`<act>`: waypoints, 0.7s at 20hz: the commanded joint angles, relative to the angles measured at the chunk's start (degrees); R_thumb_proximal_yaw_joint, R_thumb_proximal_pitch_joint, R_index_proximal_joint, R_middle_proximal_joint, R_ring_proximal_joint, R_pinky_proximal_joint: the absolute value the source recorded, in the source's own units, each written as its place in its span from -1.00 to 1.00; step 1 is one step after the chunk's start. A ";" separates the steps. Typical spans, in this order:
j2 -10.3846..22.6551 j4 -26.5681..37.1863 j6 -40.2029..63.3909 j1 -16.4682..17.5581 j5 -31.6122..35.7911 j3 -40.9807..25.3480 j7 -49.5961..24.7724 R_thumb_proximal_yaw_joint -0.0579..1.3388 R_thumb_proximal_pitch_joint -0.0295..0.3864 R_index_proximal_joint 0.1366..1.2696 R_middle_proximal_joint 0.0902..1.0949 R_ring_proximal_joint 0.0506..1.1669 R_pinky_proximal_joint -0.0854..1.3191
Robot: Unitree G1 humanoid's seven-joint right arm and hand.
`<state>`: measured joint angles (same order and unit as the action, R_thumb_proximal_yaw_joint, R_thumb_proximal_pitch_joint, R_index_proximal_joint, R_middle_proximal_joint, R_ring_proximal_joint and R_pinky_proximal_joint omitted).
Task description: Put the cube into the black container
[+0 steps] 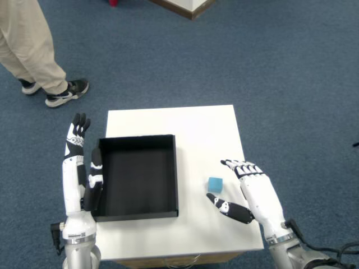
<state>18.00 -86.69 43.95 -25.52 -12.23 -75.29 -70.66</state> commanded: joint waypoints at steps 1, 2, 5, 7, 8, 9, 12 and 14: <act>1.70 0.77 -3.81 -2.07 -0.46 -0.38 -2.43 -0.37 -0.93 -0.70 -0.59 -0.53 -0.45; 1.73 0.97 -4.99 -1.99 -0.59 -0.50 -2.09 -0.38 -0.94 -0.70 -0.59 -0.52 -0.45; 1.93 1.57 -7.66 -1.90 -0.61 -0.48 -0.76 -0.40 -0.95 -0.69 -0.58 -0.52 -0.45; 2.11 1.78 -8.95 -2.02 -0.25 -0.13 0.64 -0.40 -0.95 -0.69 -0.58 -0.52 -0.45; 2.24 1.88 -9.60 -2.08 0.05 0.17 1.59 -0.40 -0.95 -0.70 -0.58 -0.52 -0.45; 2.34 1.99 -10.03 -2.13 0.31 0.43 2.27 -0.41 -0.95 -0.70 -0.58 -0.52 -0.45; 2.51 2.42 -11.43 -2.26 1.34 1.45 4.75 -0.42 -0.96 -0.70 -0.58 -0.51 -0.46; 2.48 2.73 -12.25 -2.65 1.91 2.04 6.26 -0.43 -0.96 -0.69 -0.58 -0.51 -0.46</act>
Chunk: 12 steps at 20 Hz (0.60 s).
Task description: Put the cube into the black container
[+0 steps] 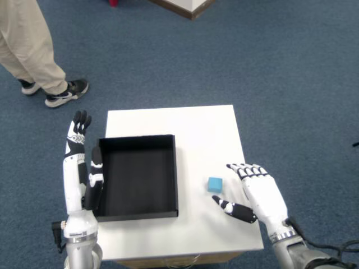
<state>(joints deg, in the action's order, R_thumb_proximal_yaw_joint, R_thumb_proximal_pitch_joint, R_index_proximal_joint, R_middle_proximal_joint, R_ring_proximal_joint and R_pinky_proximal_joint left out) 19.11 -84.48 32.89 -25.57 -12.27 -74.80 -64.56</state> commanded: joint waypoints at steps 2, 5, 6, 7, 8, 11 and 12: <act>1.30 0.88 -1.61 -3.31 2.30 1.97 1.03 -0.45 -0.96 -0.69 -0.58 -0.51 -0.46; 1.21 1.17 -2.04 -4.21 2.73 2.50 2.18 -0.47 -0.96 -0.68 -0.56 -0.49 -0.45; 1.15 1.30 -2.10 -4.53 2.89 2.70 2.42 -0.47 -0.96 -0.68 -0.56 -0.49 -0.45; 1.13 1.42 -2.09 -4.79 3.01 2.87 2.45 -0.47 -0.95 -0.67 -0.56 -0.49 -0.45; 1.13 1.46 -2.12 -4.98 3.10 3.01 2.55 -0.47 -0.96 -0.67 -0.55 -0.49 -0.44; 0.89 1.32 -3.01 -5.43 3.37 3.33 4.37 -0.49 -0.96 -0.66 -0.55 -0.48 -0.44; 0.78 1.25 -3.45 -5.48 3.44 3.39 5.20 -0.49 -0.96 -0.66 -0.55 -0.48 -0.44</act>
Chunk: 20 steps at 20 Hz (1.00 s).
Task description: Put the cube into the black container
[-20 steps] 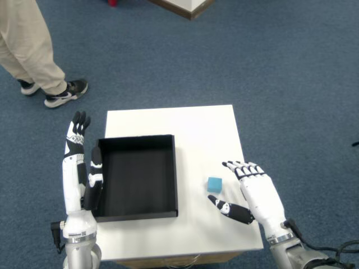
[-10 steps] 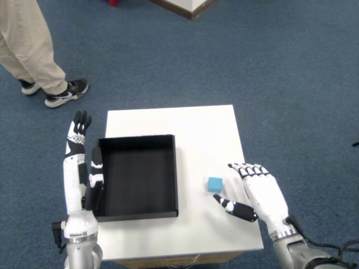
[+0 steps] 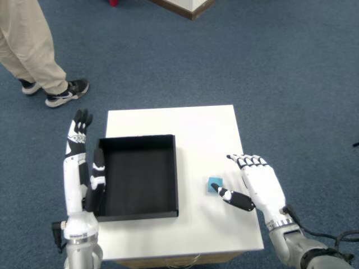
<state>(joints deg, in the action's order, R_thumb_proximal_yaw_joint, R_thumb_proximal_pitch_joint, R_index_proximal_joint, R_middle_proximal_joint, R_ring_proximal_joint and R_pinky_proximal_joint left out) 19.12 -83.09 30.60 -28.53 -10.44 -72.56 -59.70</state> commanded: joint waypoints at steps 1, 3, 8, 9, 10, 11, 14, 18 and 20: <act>0.59 -0.15 -1.62 -2.62 1.65 1.18 1.16 -0.49 -0.96 -0.66 -0.55 -0.48 -0.44; 0.34 -0.10 -2.14 -2.91 1.45 1.04 1.89 -0.50 -0.96 -0.65 -0.54 -0.48 -0.43; -0.33 -0.14 -4.34 -3.79 -0.65 -0.84 3.81 -0.50 -0.96 -0.64 -0.54 -0.46 -0.42; -0.53 -0.20 -4.92 -3.70 -0.90 -1.08 4.25 -0.50 -0.96 -0.65 -0.54 -0.46 -0.42; -0.66 -0.23 -5.42 -3.59 -1.11 -1.28 4.64 -0.50 -0.96 -0.65 -0.54 -0.46 -0.42; -0.84 -0.27 -5.96 -3.30 -1.33 -1.51 5.06 -0.50 -0.96 -0.65 -0.54 -0.46 -0.42; -1.25 -0.38 -7.59 -2.31 -1.80 -1.99 6.46 -0.50 -0.96 -0.66 -0.54 -0.46 -0.42; -1.52 -0.25 -8.66 -2.04 -1.91 -2.06 8.01 -0.48 -0.96 -0.67 -0.55 -0.47 -0.43; -1.77 -0.22 -9.30 -1.99 -1.94 -2.07 8.91 -0.48 -0.96 -0.67 -0.55 -0.47 -0.44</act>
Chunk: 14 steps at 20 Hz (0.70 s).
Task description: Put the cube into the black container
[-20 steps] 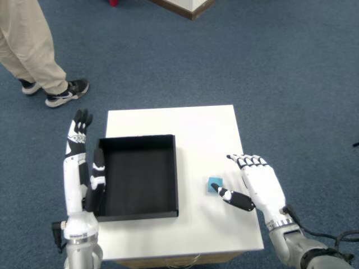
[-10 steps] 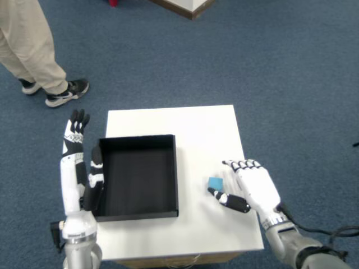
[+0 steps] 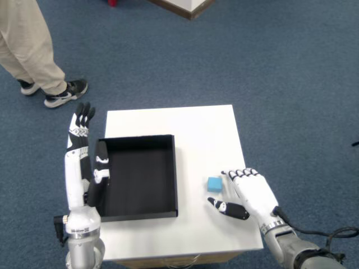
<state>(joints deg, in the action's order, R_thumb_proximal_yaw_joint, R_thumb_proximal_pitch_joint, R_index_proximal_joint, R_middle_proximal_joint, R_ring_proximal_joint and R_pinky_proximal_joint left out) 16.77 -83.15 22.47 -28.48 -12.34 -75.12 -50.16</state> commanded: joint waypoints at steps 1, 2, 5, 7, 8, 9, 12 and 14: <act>0.54 -0.15 -1.43 -2.17 -0.05 0.51 -0.27 -0.47 -0.95 -0.68 -0.55 -0.47 -0.44; 0.55 -0.13 -1.63 -2.30 -0.03 0.53 0.07 -0.47 -0.95 -0.68 -0.55 -0.47 -0.44; 1.08 -0.27 -2.28 -2.38 0.36 0.98 1.51 -0.46 -0.95 -0.68 -0.55 -0.46 -0.43; 1.32 -0.29 -2.79 -2.16 0.92 1.55 2.95 -0.44 -0.95 -0.68 -0.55 -0.46 -0.43; 1.33 -0.30 -3.31 -1.97 1.38 1.99 4.20 -0.43 -0.95 -0.68 -0.55 -0.46 -0.43; 1.29 -0.30 -3.61 -1.93 1.58 2.19 4.87 -0.43 -0.94 -0.68 -0.55 -0.46 -0.42; 1.05 -0.12 -4.86 -2.07 2.50 3.17 7.99 -0.42 -0.94 -0.68 -0.56 -0.46 -0.43; 0.99 0.03 -5.14 -2.25 2.76 3.52 8.85 -0.41 -0.94 -0.68 -0.56 -0.47 -0.43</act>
<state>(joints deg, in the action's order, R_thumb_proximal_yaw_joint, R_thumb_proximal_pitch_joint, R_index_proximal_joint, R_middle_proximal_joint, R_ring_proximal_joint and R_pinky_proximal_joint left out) 16.85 -82.67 19.68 -29.16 -10.45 -72.25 -44.45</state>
